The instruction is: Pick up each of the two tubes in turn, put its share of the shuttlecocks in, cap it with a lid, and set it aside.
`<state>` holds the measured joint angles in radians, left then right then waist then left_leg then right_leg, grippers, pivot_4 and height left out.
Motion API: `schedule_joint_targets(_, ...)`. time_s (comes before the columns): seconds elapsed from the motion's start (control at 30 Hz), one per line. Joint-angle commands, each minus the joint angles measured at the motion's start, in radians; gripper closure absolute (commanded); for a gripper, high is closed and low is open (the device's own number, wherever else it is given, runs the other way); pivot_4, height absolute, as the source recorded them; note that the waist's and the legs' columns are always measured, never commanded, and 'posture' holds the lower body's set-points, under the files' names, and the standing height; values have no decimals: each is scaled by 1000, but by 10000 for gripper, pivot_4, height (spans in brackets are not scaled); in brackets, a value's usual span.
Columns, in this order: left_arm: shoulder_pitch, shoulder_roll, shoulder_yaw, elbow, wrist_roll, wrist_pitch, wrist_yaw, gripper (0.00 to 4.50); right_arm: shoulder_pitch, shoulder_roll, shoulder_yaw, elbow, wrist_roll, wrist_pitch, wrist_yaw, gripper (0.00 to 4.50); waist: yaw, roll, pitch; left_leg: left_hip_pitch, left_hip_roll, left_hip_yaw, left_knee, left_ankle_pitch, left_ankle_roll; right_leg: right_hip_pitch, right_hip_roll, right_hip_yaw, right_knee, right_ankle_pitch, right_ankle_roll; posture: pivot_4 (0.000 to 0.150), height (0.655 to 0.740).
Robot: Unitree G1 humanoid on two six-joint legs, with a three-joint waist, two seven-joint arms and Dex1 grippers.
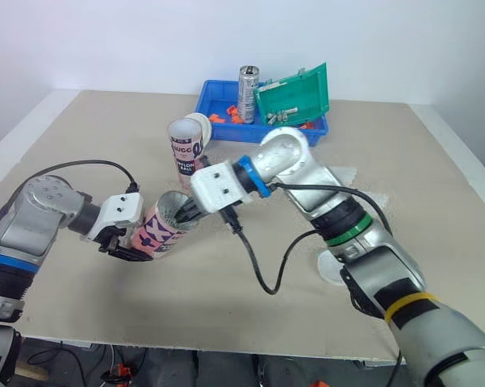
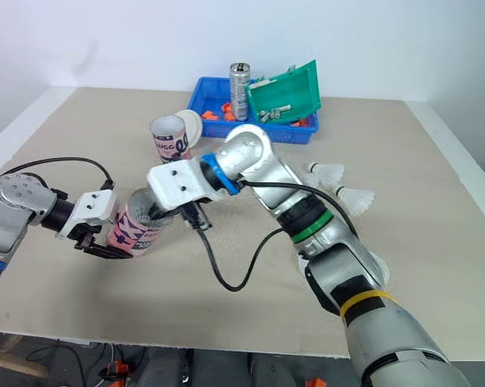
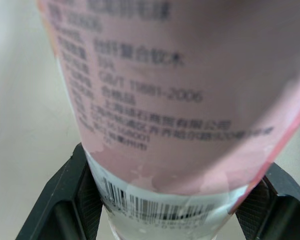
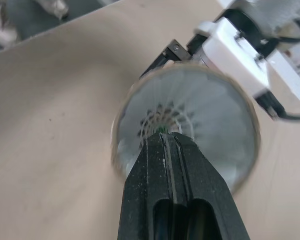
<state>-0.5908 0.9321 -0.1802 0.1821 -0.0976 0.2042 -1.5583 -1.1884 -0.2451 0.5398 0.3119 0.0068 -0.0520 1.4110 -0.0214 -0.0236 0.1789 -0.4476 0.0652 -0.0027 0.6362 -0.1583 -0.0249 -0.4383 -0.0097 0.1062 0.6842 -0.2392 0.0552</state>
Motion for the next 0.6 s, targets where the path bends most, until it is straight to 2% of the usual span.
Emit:
schedule_joint_targets(0.03,0,1,-9,-3,-2,2,0,14274,-52,42,67,68,-75,-89,24,43631,1,0,0,0,0,0,0,0,0,0,0,0,0,0,0,1500,7038)
schedule_joint_targets(0.2,13,4,-1,-18,-7,11,10,14274,-101,166,137,199,-166,-168,-19,43631,-1,0,0,0,0,-1,0,0,0,0,1,-1,0,0,0,1500,7038)
schedule_joint_targets(0.33,29,9,8,-38,-12,21,20,14274,-143,257,114,297,-199,-194,-73,43631,-7,0,0,2,1,0,-1,0,0,0,1,-1,1,0,-1,1500,7038)
schedule_joint_targets(0.5,51,19,23,-62,-19,36,30,14274,-146,255,69,308,-174,-207,-36,43631,-19,-1,0,5,3,-1,-1,0,0,1,4,-1,4,-1,-4,1500,7038)
schedule_joint_targets(0.6,60,21,26,-71,-22,41,38,14274,-133,225,-4,240,-67,-136,47,43631,-19,-1,0,5,3,-1,-1,0,0,1,4,-1,7,-1,-5,1500,7038)
